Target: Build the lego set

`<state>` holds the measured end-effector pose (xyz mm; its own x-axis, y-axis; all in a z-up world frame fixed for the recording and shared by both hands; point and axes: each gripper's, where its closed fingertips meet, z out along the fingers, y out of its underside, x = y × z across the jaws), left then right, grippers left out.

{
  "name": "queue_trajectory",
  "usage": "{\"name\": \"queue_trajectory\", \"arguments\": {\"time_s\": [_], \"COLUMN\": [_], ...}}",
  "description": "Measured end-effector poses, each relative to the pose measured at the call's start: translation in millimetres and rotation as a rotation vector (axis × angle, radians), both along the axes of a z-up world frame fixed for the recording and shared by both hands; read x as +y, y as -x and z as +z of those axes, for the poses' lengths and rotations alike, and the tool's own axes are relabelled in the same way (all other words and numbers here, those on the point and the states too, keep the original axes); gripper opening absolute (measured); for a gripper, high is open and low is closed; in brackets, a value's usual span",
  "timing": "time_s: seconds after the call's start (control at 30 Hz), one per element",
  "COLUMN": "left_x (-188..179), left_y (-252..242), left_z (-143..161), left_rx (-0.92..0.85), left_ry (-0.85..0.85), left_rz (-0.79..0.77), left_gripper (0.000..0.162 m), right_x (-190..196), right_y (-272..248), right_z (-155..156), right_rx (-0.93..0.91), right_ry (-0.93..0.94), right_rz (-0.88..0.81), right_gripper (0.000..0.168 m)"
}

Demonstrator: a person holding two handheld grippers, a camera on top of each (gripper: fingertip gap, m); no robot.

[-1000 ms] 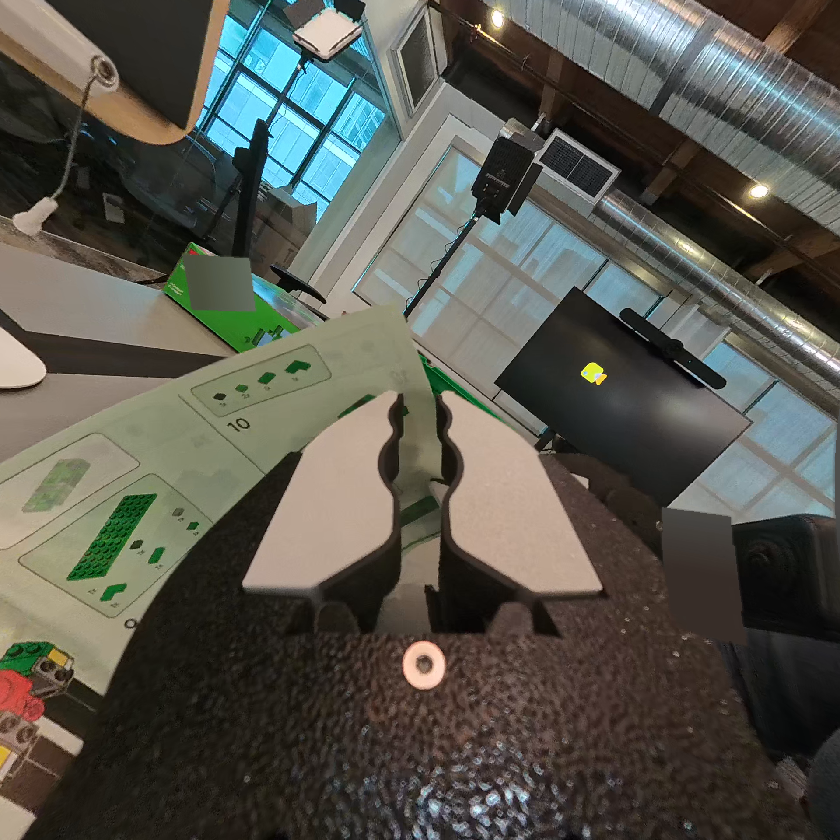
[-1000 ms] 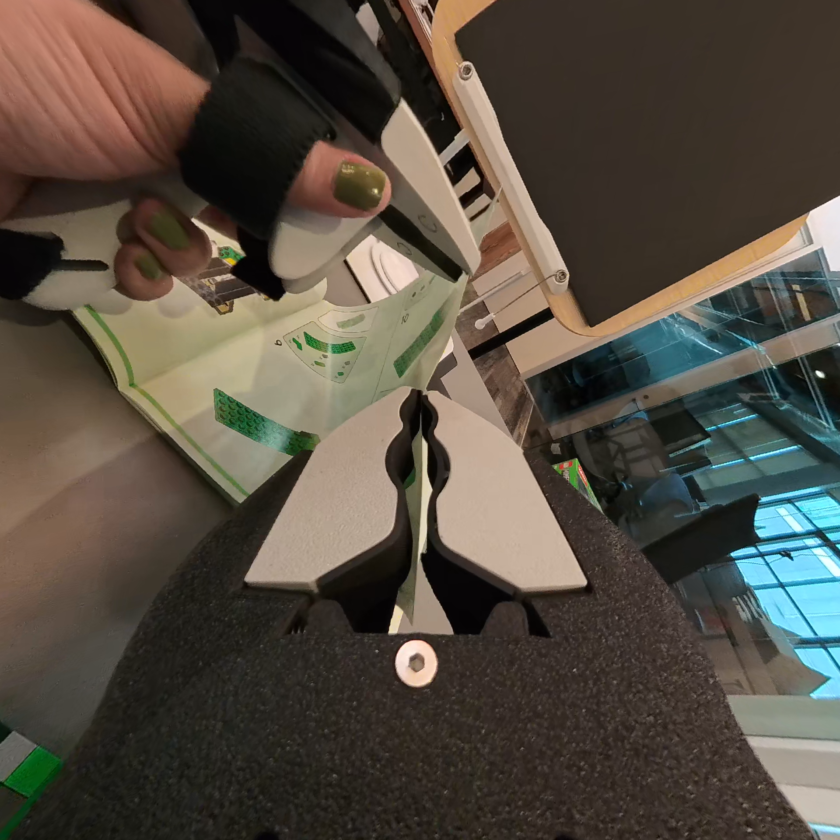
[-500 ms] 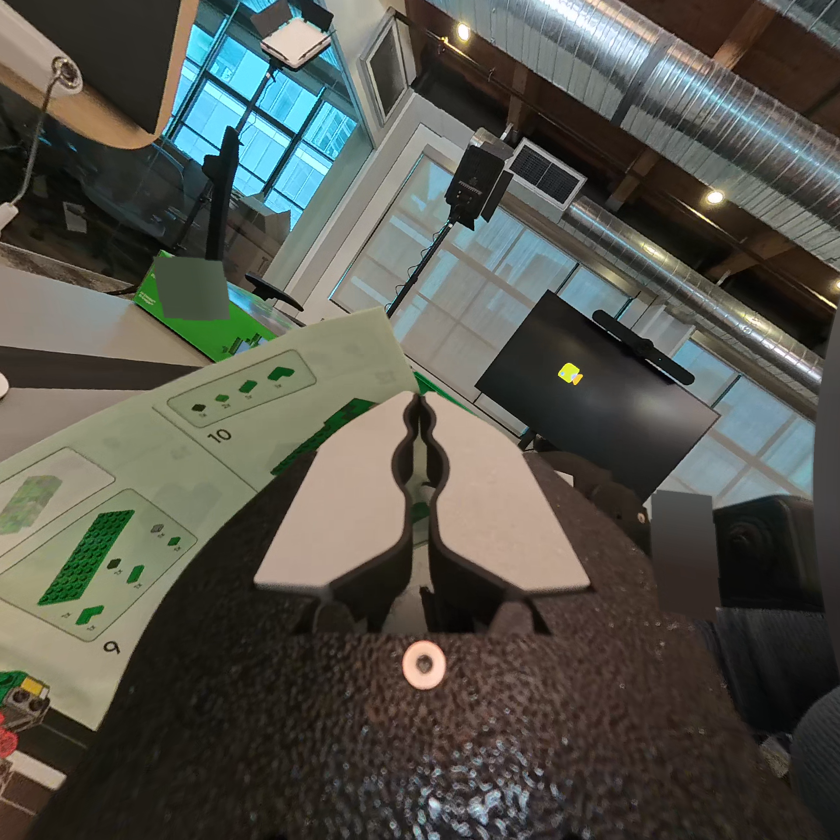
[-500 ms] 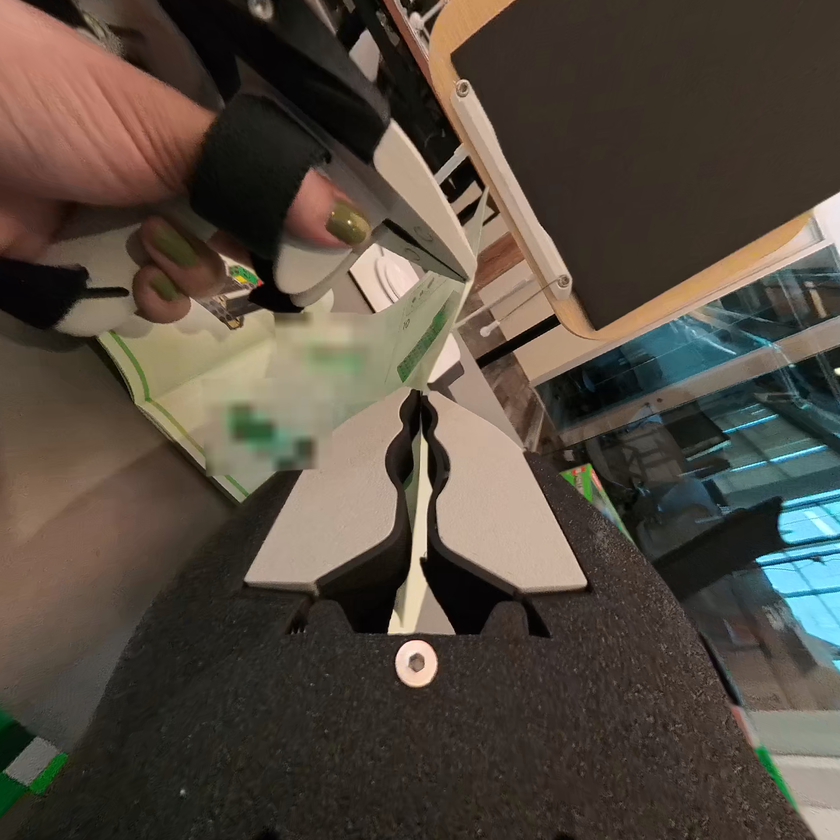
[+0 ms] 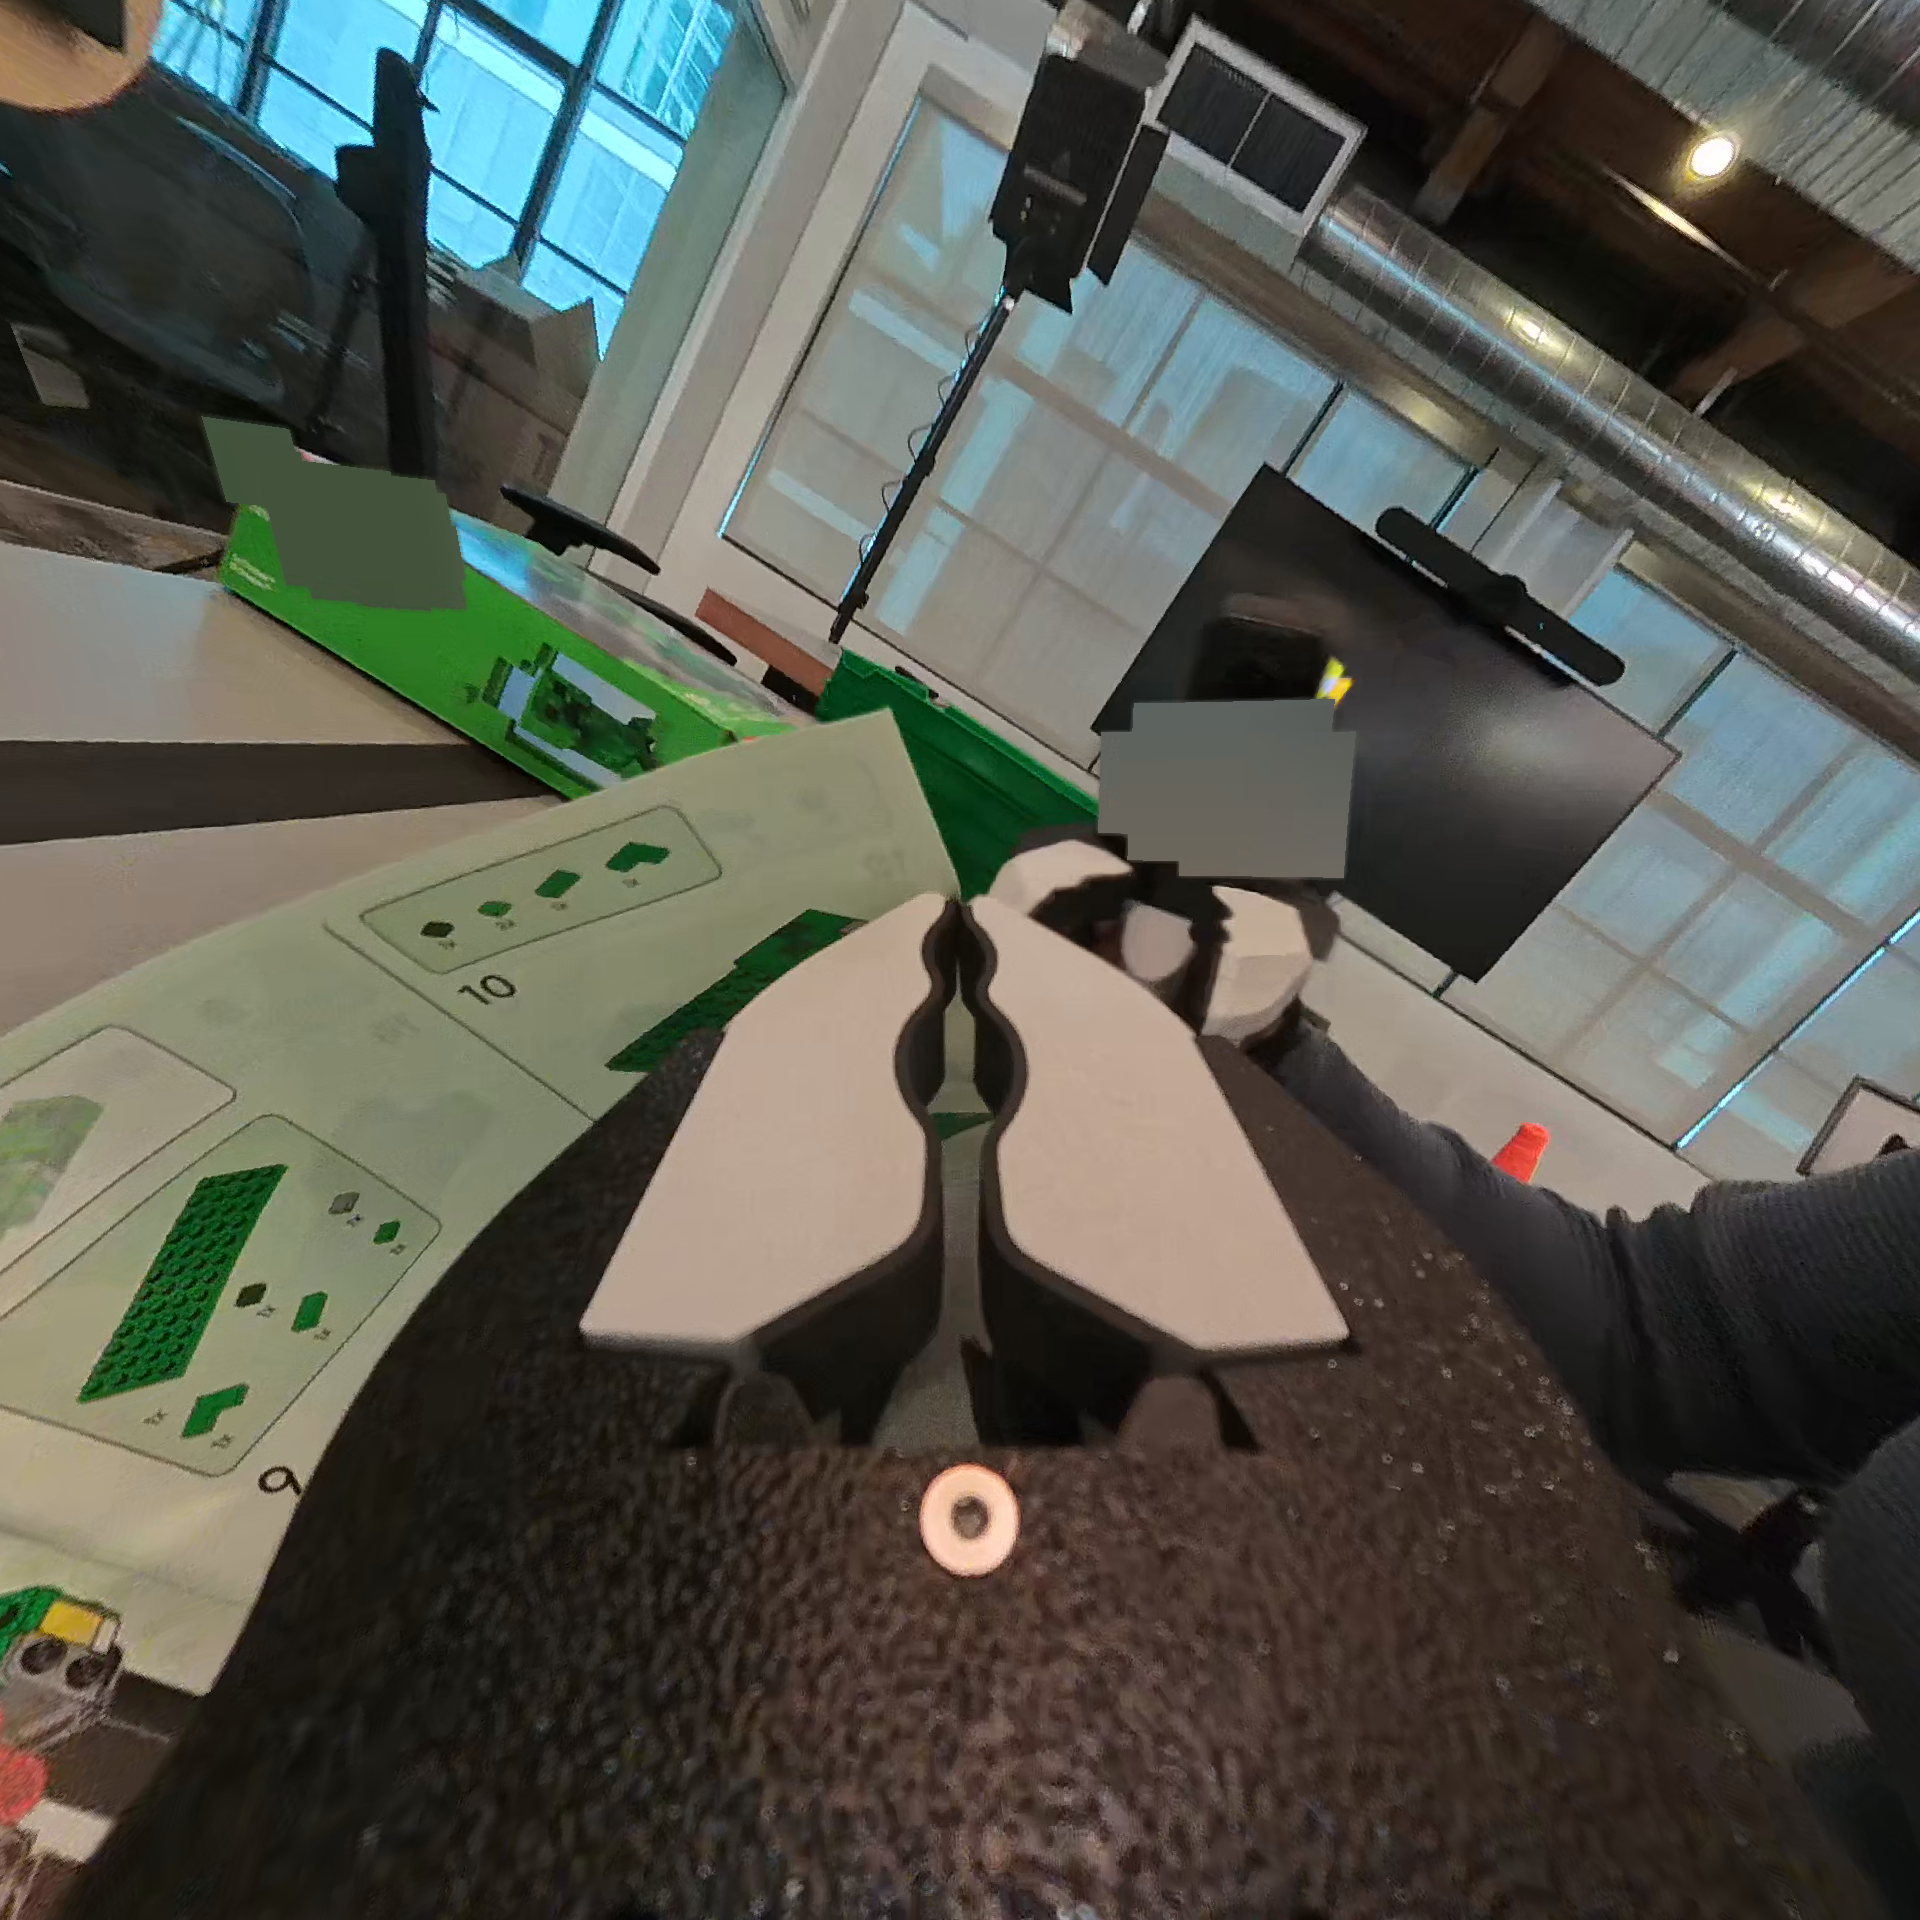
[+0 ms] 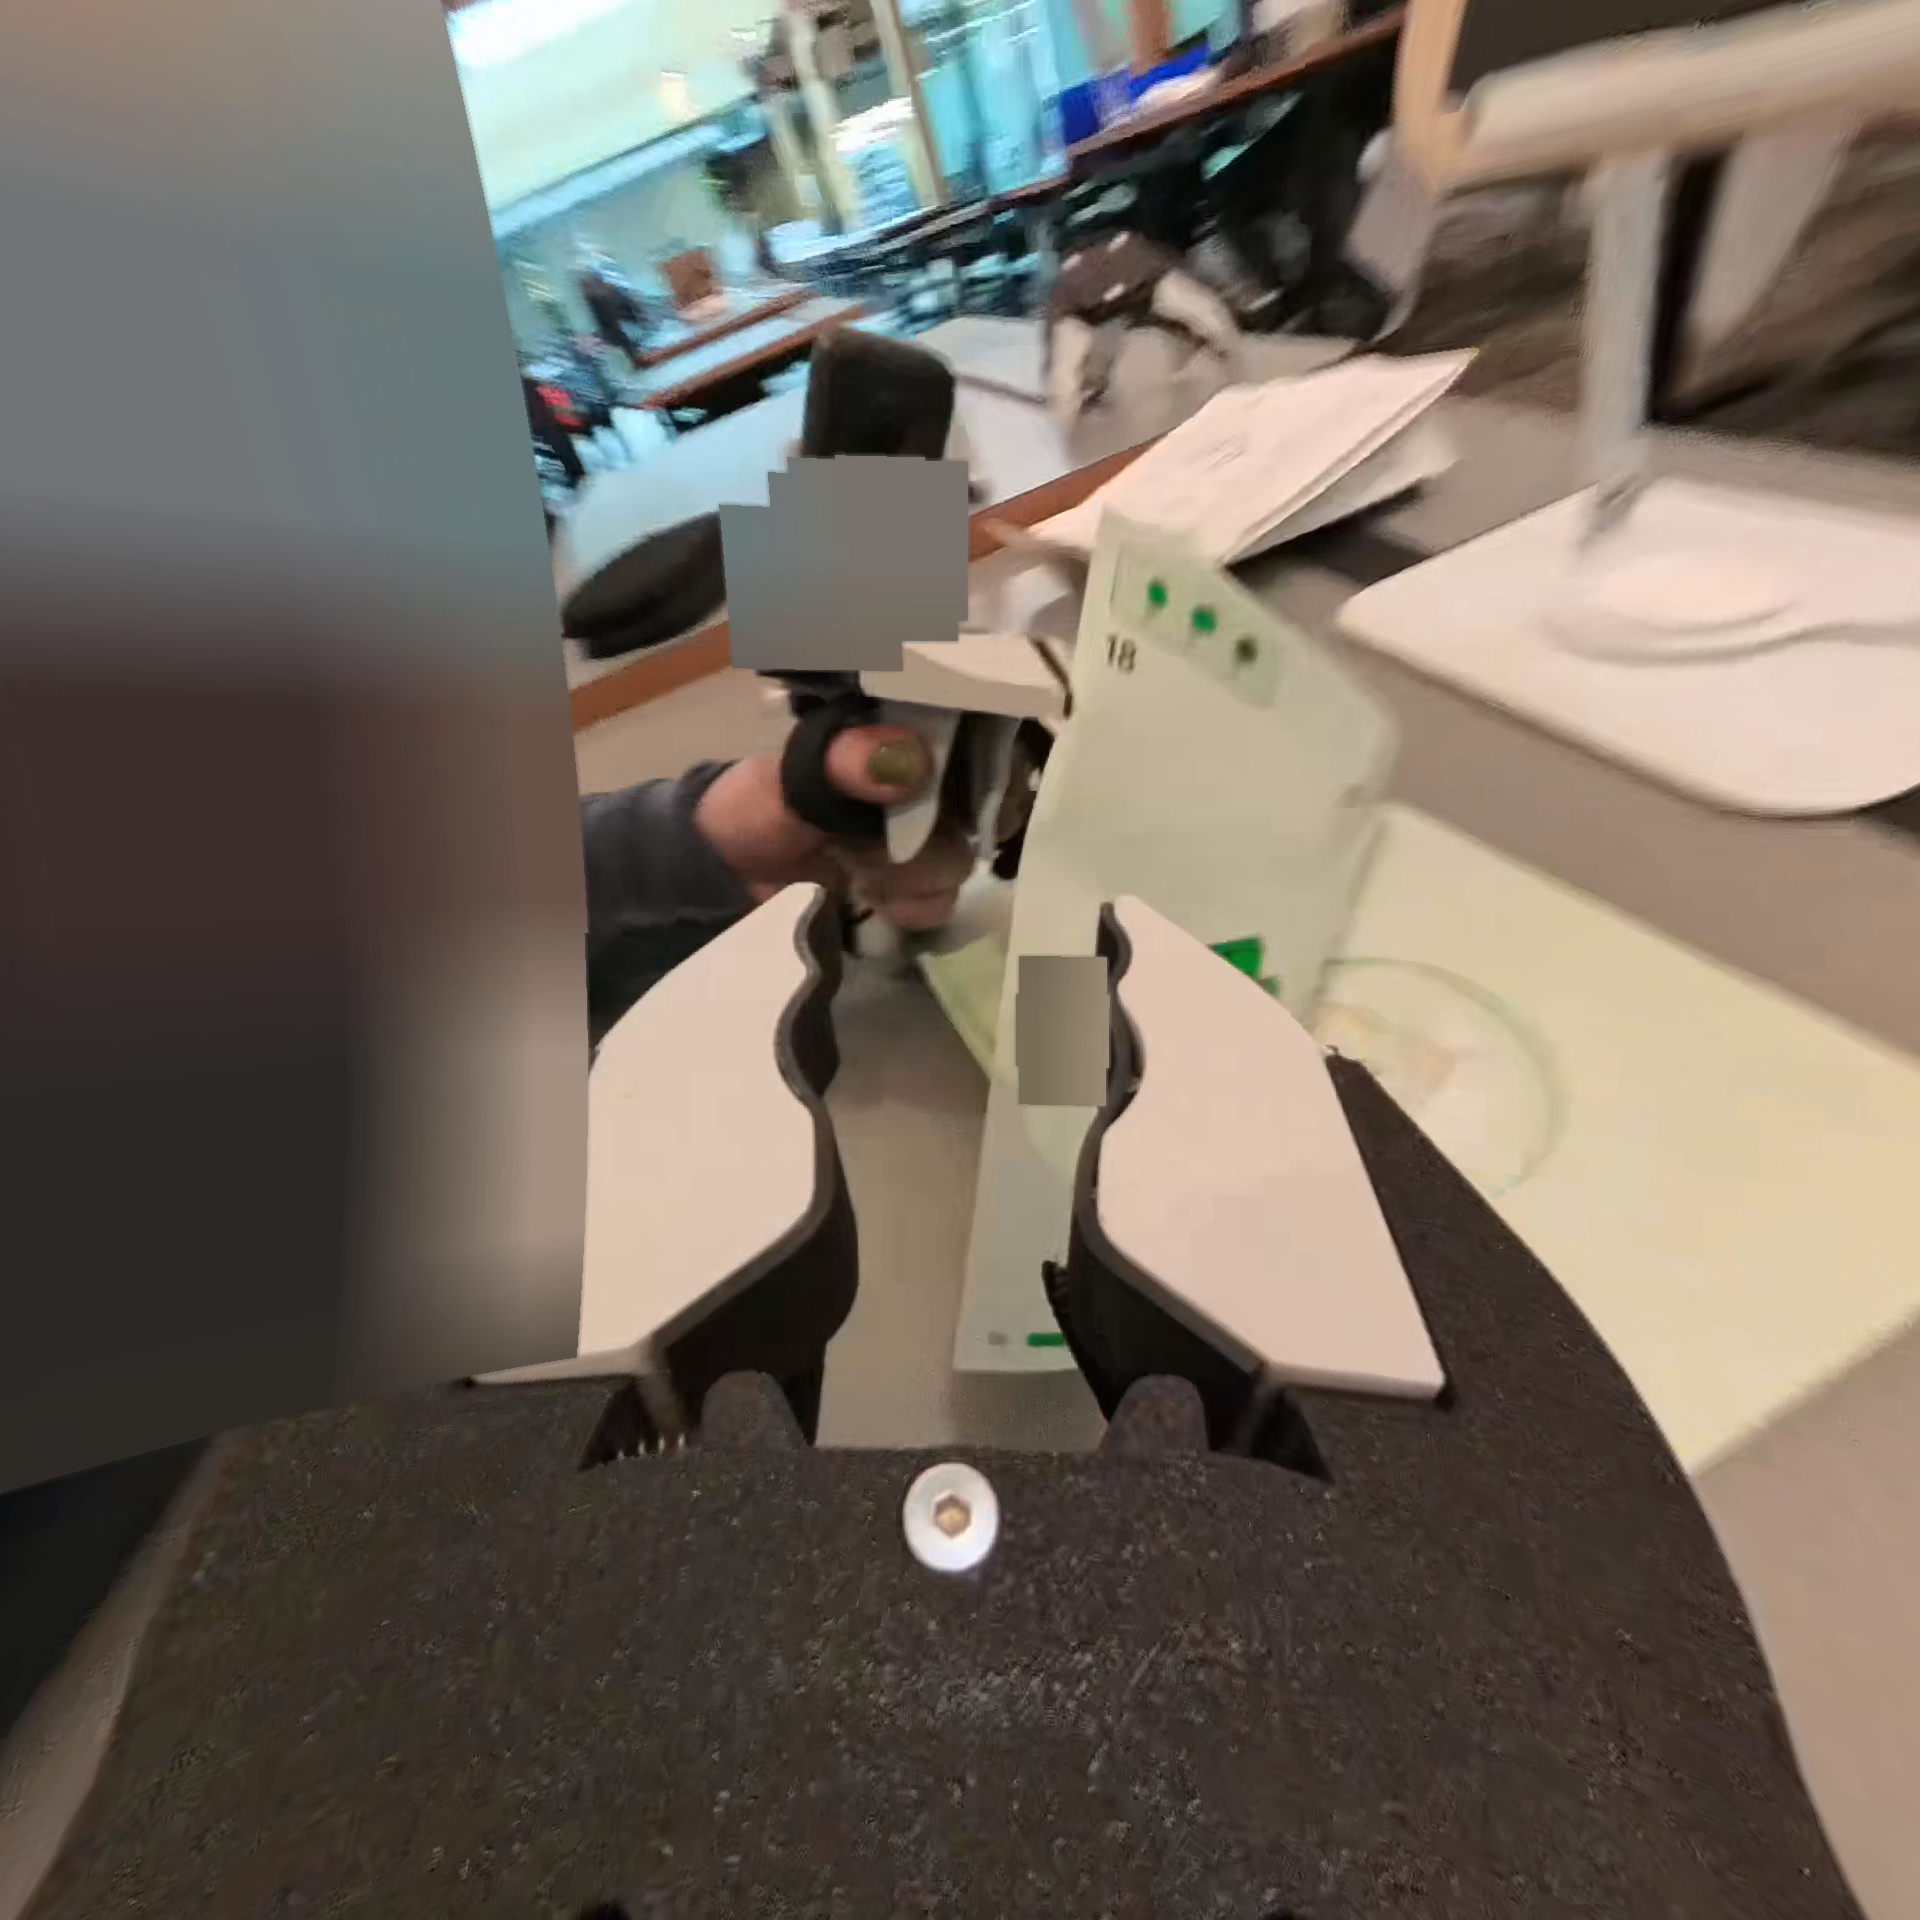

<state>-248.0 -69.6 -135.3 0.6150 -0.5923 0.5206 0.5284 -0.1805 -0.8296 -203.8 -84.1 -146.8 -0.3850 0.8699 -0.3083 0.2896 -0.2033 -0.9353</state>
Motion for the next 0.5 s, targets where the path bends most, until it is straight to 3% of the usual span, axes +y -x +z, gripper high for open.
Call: {"name": "queue_trajectory", "arguments": {"time_s": [0.13,0.3,0.5], "left_x": [5,5,2], "left_y": [-8,-10,-7], "left_z": [-2,-2,-1], "left_rx": [0.036,0.022,-0.049], "left_ry": [0.015,-0.001,-0.027], "left_rz": [-0.056,-0.073,-0.097], "left_gripper": [0.000,0.000,0.000], "right_x": [-3,13,6], "right_y": [8,20,20], "right_z": [-13,-6,0], "right_rx": [-0.059,0.051,0.027], "right_ry": [0.181,0.197,0.143], "right_rz": [0.137,0.075,0.104], "right_gripper": [0.046,0.033,0.026]}}
